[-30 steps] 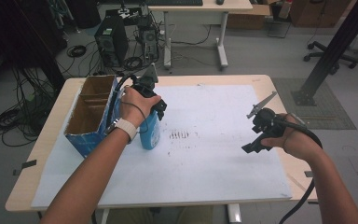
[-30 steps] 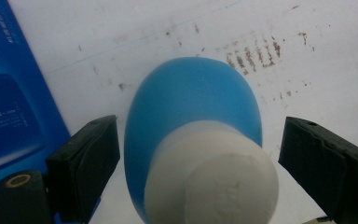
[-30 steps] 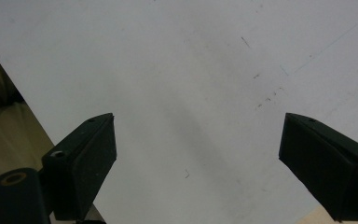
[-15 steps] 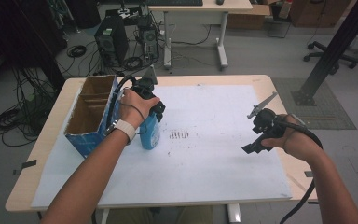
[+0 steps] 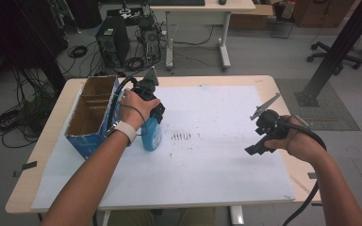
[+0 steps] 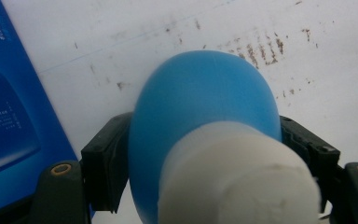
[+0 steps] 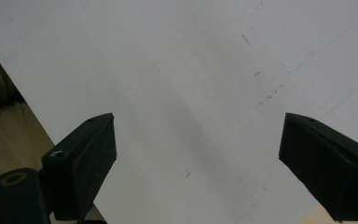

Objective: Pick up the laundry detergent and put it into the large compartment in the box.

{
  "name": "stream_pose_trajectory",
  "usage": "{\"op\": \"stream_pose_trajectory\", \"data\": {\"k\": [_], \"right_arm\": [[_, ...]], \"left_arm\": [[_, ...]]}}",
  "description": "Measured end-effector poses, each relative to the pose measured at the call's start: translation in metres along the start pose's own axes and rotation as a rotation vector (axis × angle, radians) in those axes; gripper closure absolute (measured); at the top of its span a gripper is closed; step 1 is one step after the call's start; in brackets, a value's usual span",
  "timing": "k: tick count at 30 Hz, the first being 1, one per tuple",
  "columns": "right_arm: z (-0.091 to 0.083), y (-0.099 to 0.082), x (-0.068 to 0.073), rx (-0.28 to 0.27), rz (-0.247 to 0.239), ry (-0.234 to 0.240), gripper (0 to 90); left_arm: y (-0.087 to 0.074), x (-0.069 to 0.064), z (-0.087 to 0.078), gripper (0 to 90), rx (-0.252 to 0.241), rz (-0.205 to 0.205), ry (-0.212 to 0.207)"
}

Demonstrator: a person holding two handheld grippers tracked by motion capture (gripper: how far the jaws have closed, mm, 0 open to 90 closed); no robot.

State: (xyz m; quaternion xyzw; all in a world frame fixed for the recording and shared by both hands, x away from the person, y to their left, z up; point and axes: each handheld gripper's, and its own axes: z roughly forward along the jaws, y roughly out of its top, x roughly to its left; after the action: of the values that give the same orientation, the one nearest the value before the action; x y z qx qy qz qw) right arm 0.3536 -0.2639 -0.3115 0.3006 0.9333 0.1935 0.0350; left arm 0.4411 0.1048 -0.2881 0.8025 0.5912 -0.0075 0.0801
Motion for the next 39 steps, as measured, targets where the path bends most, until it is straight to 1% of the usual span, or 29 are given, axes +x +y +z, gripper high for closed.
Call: {"op": "stream_pose_trajectory", "data": {"k": [5, 6, 11, 22, 28, 33, 39], "right_arm": [[0.0, -0.001, 0.0, 0.0, 0.003, -0.001, 11.1], [0.0, -0.002, 0.0, 0.002, 0.002, -0.001, 11.1], [0.0, -0.002, 0.0, 0.0, 0.006, -0.001, 11.1], [0.001, -0.002, 0.0, 0.0, 0.007, 0.001, 11.1], [0.001, -0.002, 0.0, -0.002, 0.006, 0.0, 11.1], [0.0, -0.002, 0.0, -0.002, 0.007, -0.002, 11.1], [-0.002, -0.002, 0.002, -0.004, 0.004, -0.004, 11.1]], "left_arm": [[0.0, 0.0, -0.001, 32.1, -0.008, -0.005, -0.006], [0.0, 0.0, -0.001, 33.0, -0.006, 0.003, -0.004], [-0.001, 0.0, -0.001, 36.6, -0.011, 0.003, 0.006], [0.0, 0.0, -0.001, 37.2, -0.011, 0.009, 0.007], [0.0, 0.001, -0.002, 37.3, -0.01, 0.005, 0.007], [-0.001, 0.001, -0.009, 37.4, -0.018, 0.007, 0.013], [-0.004, 0.001, -0.022, 37.4, -0.032, 0.009, 0.017]]}}
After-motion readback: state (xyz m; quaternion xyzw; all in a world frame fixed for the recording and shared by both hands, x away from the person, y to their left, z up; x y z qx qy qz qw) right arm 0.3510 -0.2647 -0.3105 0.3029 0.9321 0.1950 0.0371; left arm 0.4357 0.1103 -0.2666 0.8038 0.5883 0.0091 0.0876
